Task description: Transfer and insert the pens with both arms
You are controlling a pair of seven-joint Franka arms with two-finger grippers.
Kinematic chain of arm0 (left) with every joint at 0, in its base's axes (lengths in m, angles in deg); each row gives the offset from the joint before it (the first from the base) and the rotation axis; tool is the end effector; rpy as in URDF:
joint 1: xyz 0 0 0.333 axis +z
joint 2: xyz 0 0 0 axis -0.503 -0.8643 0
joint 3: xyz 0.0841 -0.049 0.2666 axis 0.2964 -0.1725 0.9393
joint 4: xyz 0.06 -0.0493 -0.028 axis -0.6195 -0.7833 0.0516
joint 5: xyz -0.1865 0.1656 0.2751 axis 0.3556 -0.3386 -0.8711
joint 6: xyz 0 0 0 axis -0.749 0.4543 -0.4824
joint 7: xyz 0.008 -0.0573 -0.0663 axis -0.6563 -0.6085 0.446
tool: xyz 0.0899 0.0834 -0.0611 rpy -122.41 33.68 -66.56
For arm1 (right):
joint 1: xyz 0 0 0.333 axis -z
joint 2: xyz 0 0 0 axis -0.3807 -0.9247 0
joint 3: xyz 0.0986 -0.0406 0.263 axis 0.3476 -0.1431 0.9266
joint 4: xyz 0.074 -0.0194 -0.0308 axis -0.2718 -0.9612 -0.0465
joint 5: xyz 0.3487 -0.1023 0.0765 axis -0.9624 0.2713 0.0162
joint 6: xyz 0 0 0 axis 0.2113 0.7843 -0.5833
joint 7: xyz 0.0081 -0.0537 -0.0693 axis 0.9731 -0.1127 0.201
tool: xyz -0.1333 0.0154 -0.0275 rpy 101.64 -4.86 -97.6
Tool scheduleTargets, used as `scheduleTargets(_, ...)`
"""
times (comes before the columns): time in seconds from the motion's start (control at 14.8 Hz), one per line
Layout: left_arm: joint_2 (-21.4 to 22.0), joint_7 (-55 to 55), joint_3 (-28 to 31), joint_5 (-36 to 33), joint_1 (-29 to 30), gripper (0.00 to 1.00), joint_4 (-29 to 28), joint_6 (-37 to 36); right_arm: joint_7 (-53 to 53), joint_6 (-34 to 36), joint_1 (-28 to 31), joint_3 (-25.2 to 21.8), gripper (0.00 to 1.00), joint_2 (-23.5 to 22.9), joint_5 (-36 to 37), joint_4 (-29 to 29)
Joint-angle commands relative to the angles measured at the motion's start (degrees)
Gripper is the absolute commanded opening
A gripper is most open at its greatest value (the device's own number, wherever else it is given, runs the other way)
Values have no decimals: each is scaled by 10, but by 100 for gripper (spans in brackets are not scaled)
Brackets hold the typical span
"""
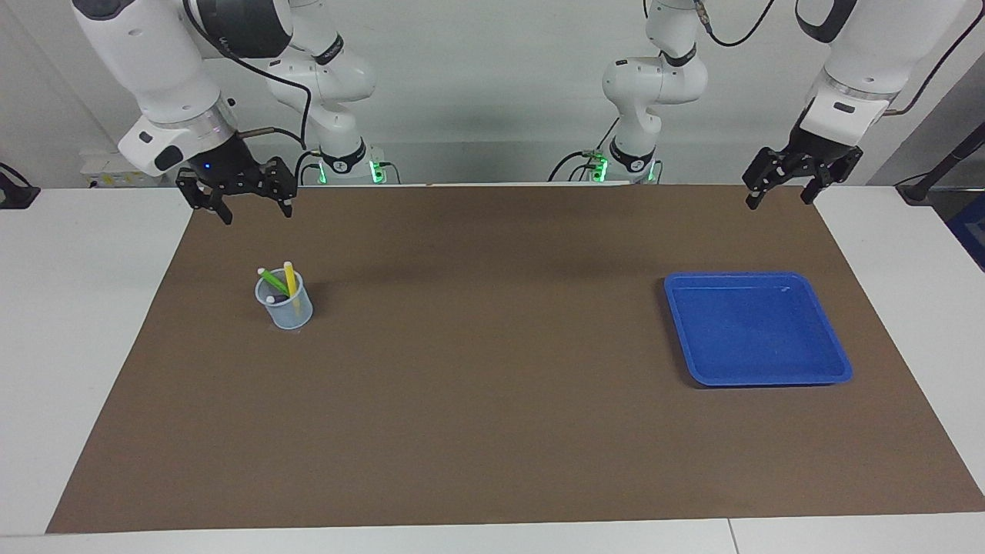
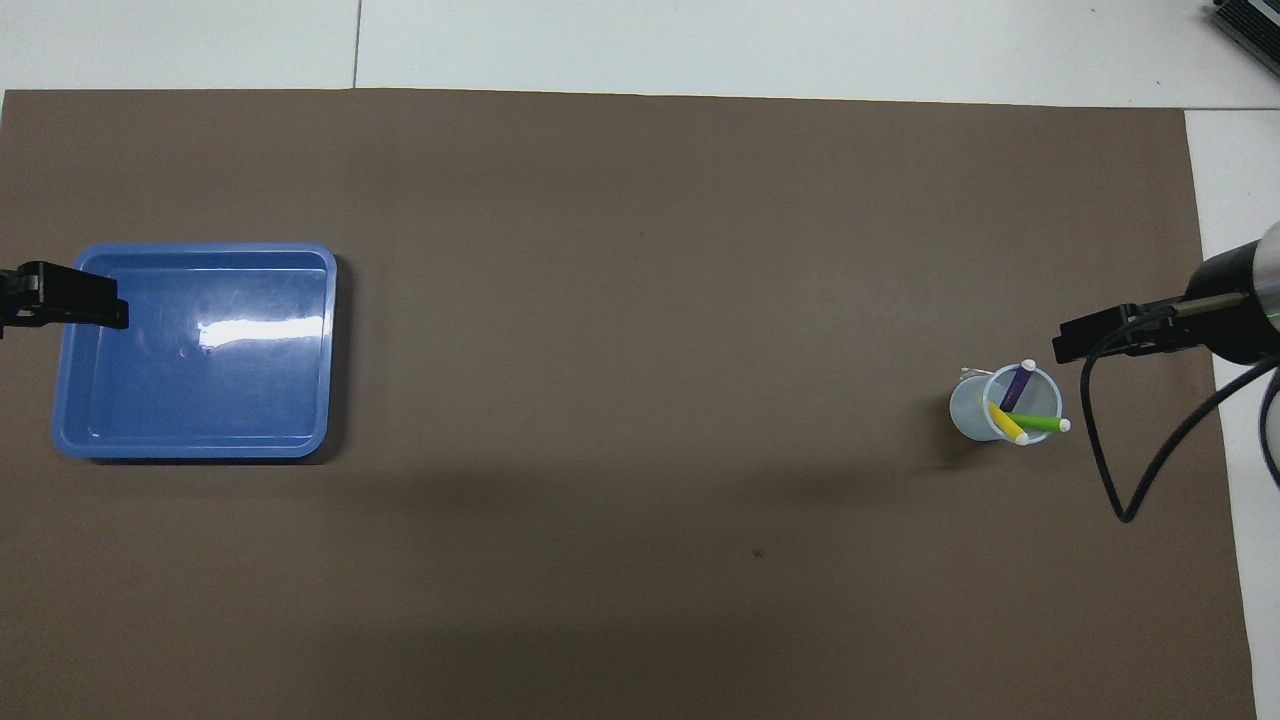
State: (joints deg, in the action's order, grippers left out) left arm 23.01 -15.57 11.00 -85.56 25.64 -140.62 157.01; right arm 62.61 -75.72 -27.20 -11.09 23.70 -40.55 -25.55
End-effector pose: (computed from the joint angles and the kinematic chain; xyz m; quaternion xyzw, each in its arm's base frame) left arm 0.5224 -0.0190 0.5802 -0.9996 -0.0114 -0.0265 0.0006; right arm 0.5240 0.0125 0.5433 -0.9987 -0.0432 0.0146 0.0206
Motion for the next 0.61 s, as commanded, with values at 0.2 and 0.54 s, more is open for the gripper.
scheduleTargets(0.2,7,-8,-1,-10,-5,100,-6,12,-10,9,12,3,100,-5,0,13)
scheduleTargets(0.54,8,-8,0,-10,-5,100,-7,14,-10,6,25,4,100,-6,2,14)
